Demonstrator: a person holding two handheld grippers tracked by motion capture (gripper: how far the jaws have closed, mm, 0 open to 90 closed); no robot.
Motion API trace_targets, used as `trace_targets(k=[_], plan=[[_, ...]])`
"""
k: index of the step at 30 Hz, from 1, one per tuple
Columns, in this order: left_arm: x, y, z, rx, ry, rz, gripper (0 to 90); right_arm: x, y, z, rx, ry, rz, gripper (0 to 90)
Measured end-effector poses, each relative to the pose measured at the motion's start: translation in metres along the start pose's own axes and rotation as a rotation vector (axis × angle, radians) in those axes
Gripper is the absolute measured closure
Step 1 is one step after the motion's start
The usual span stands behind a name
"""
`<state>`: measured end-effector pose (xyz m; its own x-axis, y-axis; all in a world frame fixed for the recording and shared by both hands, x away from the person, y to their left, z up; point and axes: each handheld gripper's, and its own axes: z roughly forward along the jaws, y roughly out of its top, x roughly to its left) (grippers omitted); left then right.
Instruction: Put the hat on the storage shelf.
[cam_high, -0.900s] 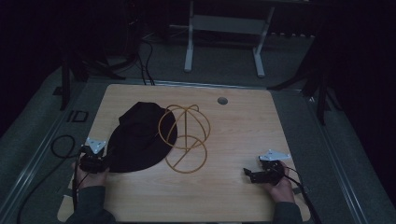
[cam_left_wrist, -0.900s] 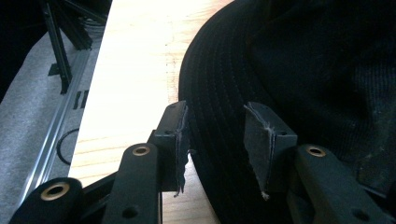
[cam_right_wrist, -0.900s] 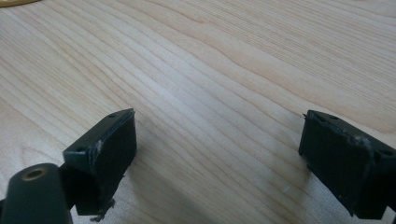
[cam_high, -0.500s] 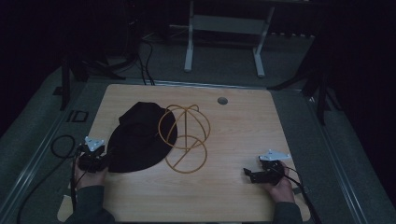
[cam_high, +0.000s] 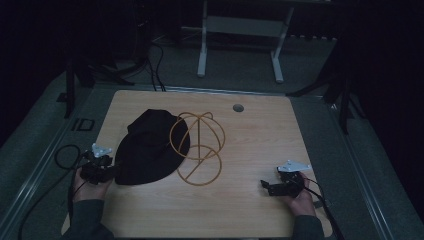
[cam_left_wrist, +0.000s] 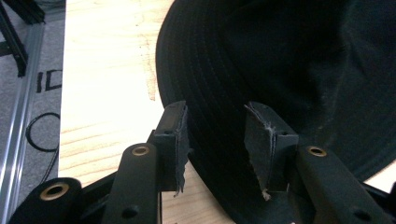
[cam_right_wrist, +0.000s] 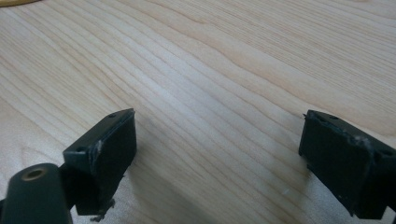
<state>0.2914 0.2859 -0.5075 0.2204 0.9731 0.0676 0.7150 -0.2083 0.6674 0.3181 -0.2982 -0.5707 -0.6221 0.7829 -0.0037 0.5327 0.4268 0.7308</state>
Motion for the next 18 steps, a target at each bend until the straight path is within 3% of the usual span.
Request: trace_targets(k=[5, 18], plan=[[0.004, 0.009, -0.007, 0.016, 0.003, 0.024, 59.1, 0.0, 0.0, 0.0, 0.0, 0.0, 0.0, 11.1], [0.012, 0.029, -0.023, 0.024, -0.006, 0.022, 54.0, 0.0, 0.0, 0.0, 0.0, 0.0, 0.0, 11.1]])
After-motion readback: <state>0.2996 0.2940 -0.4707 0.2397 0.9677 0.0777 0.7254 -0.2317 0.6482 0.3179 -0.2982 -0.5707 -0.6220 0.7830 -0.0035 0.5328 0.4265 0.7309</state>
